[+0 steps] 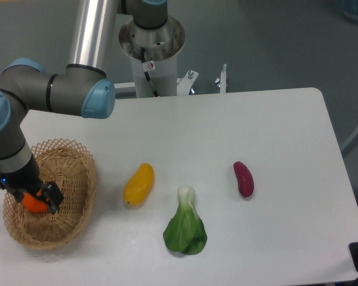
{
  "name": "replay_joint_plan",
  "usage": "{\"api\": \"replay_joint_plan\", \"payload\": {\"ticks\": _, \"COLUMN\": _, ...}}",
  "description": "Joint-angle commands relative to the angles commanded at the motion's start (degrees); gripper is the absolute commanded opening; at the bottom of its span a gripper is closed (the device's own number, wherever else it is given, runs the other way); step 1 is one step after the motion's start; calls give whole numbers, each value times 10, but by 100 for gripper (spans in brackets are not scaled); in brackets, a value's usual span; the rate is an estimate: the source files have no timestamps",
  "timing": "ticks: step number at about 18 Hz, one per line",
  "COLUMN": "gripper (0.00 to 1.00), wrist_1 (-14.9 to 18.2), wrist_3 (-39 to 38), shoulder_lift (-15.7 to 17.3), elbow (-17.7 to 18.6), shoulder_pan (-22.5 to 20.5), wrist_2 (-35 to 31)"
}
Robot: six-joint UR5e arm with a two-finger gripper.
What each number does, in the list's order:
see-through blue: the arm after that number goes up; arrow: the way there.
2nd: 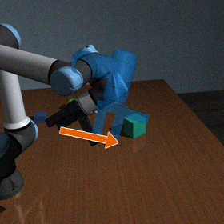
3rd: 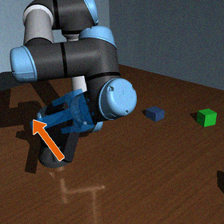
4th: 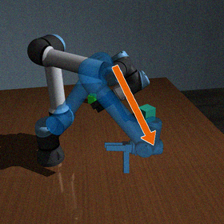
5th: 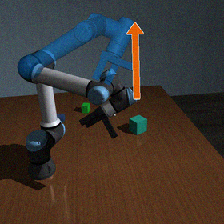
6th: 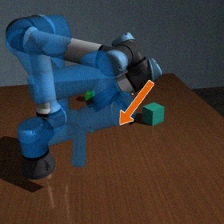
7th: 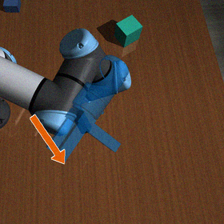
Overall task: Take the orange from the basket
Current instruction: 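Lower the gripper into the wicker basket beside the orange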
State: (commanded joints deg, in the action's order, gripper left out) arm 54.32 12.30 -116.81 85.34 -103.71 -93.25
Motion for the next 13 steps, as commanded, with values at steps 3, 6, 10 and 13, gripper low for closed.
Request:
{"api": "replay_joint_plan", "payload": {"ticks": 3, "gripper": 100, "wrist_1": -1, "wrist_3": 5, "shoulder_lift": 1, "elbow": 2, "shoulder_pan": -1, "wrist_2": -9}}
{"api": "replay_joint_plan", "payload": {"ticks": 6, "gripper": 100, "wrist_1": 0, "wrist_3": 5, "shoulder_lift": 4, "elbow": 4, "shoulder_pan": -8, "wrist_2": -9}}
{"api": "replay_joint_plan", "payload": {"ticks": 10, "gripper": 100, "wrist_1": 3, "wrist_3": 23, "shoulder_lift": 8, "elbow": 7, "shoulder_pan": -7, "wrist_2": -10}}
{"api": "replay_joint_plan", "payload": {"ticks": 13, "gripper": 100, "wrist_1": 3, "wrist_3": 53, "shoulder_lift": 14, "elbow": 25, "shoulder_pan": -7, "wrist_2": -19}}
